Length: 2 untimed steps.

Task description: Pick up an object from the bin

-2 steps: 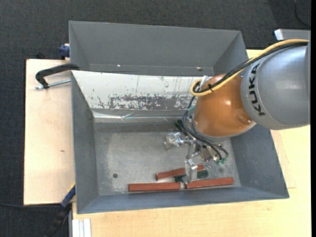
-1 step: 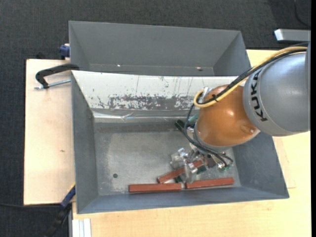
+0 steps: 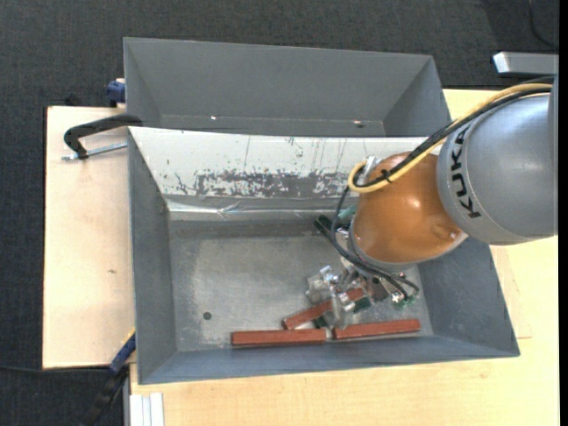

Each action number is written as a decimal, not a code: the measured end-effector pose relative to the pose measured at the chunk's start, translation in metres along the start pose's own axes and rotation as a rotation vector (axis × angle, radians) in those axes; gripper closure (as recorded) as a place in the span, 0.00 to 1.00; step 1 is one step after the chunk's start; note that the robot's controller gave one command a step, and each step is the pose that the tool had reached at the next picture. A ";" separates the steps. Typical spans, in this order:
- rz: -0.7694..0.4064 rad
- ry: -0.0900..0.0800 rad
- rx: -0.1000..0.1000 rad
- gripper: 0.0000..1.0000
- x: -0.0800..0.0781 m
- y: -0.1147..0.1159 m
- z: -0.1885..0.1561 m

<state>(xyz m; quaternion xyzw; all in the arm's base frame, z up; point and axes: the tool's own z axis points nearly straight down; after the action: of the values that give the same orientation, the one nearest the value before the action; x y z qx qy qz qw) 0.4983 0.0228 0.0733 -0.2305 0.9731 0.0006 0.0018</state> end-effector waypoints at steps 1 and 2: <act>-0.030 -0.003 0.002 1.00 -0.028 -0.003 -0.145; -0.030 -0.002 0.001 1.00 -0.028 -0.003 -0.145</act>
Offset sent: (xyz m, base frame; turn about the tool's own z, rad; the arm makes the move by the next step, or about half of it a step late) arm 0.0000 0.0000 0.0000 0.0000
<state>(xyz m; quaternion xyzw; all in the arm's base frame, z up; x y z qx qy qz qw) 0.5243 0.0323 0.2185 -0.2449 0.9696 0.0004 0.0031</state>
